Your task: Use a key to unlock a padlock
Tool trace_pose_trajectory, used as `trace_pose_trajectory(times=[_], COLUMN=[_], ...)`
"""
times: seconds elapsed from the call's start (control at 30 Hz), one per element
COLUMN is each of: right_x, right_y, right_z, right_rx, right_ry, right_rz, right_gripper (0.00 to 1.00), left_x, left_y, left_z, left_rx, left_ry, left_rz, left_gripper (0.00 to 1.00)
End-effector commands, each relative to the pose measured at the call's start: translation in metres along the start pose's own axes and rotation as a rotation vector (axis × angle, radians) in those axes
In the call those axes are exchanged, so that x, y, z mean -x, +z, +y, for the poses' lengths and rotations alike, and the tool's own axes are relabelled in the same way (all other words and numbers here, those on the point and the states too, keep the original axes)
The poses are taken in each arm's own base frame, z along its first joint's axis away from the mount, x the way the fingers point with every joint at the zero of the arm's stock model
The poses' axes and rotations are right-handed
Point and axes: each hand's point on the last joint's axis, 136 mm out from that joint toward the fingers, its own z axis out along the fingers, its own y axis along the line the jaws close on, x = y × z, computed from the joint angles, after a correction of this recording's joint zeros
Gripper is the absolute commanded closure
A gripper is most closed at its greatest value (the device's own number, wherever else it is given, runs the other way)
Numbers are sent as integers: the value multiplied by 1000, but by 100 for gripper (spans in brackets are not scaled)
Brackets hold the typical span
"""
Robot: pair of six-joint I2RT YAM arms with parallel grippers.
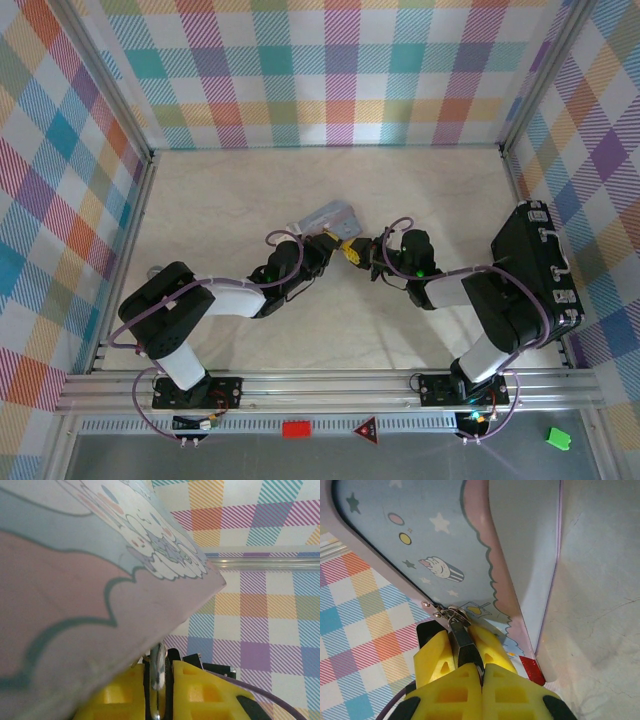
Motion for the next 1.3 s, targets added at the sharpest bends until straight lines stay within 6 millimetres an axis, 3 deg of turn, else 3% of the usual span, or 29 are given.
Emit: trace_pose_trajectory(times=[0.0, 0.43, 0.5, 0.63, 0.77, 0.93, 1.27], right_x=[-3, -7, -8, -12, -22, -25, -21], right_y=[5, 0, -5, -18, -31, -54, -73], right_z=[35, 35, 31, 20, 11, -4, -11], right_rx=[77, 20, -20, -109, -219, -310, -299], right_ry=[-100, -179, -209, -272, -391, -504, -673], right_rz=[-11, -14, -22, -28, 10, -13, -99], right_gripper=[100, 100, 91, 63, 52, 50, 57], left_x=[-85, -80, -74, -58, -45, -41, -36], left_y=[-10, -10, -10, -11, -11, -10, -10], left_z=[-47, -40, -35, -19, -11, -9, 0], left_rx=[-153, -125, -110, -53, -38, -31, -29], left_ry=[11, 9, 10, 26, 25, 36, 21], left_rz=[335, 313, 299, 258, 234, 230, 228], left_gripper=[100, 100, 100, 100, 100, 100, 100])
